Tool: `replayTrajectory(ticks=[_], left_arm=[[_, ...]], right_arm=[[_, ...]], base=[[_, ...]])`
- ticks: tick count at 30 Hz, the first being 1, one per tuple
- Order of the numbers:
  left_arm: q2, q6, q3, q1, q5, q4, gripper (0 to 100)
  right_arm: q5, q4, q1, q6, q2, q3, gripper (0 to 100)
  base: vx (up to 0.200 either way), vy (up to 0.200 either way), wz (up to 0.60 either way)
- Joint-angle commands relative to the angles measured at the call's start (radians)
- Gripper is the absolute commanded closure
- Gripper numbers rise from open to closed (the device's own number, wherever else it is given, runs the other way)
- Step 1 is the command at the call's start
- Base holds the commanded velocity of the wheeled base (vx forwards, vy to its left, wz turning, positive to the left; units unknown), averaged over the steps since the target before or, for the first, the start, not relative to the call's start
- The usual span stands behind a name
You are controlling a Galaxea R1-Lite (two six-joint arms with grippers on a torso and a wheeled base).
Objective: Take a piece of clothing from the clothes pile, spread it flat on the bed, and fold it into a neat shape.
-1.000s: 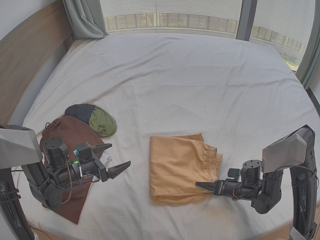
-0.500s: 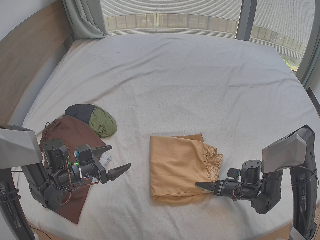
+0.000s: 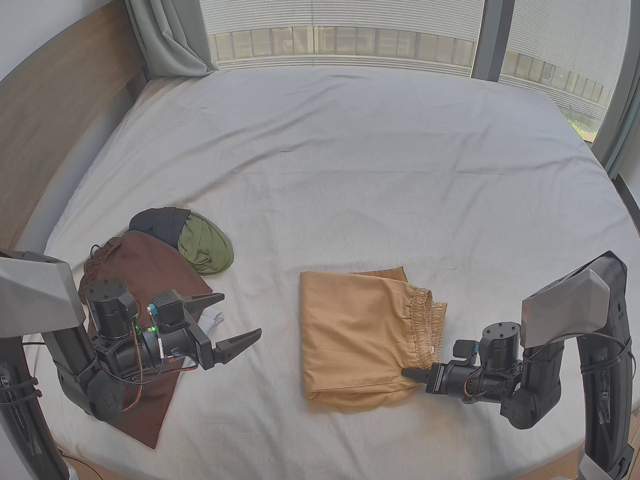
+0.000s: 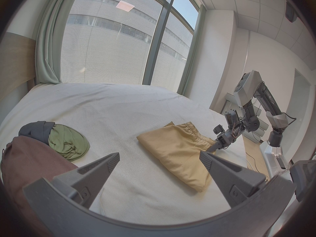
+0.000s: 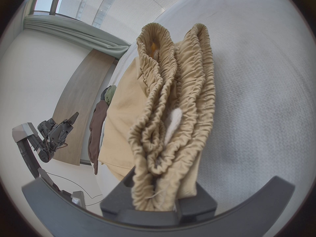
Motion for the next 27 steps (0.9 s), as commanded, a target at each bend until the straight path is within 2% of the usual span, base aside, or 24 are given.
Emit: replayTrajectory(ticks=[1, 9, 16, 27], left_arm=[[0.002, 0.0, 0.003, 0.0, 0.0, 0.0, 0], [0.002, 0.0, 0.006, 0.002, 0.001, 0.0, 0], [0.005, 0.008, 0.03, 0.031, 0.001, 0.0, 0], [0.008, 0.041, 0.032, 0.04, 0.001, 0.0, 0]], right_arm=[[-0.002, -0.003, 0.004, -0.001, -0.002, 0.001, 100], [0.0, -0.005, 0.011, -0.001, -0.011, 0.009, 100], [0.0, -0.003, 0.041, -0.001, -0.103, 0.036, 100], [0.0, -0.003, 0.034, -0.001, -0.123, 0.032, 100]], base=[[0.0, 0.0, 0.0], [0.0, 0.0, 0.0], [0.0, 0.0, 0.0], [0.0, 0.0, 0.0]])
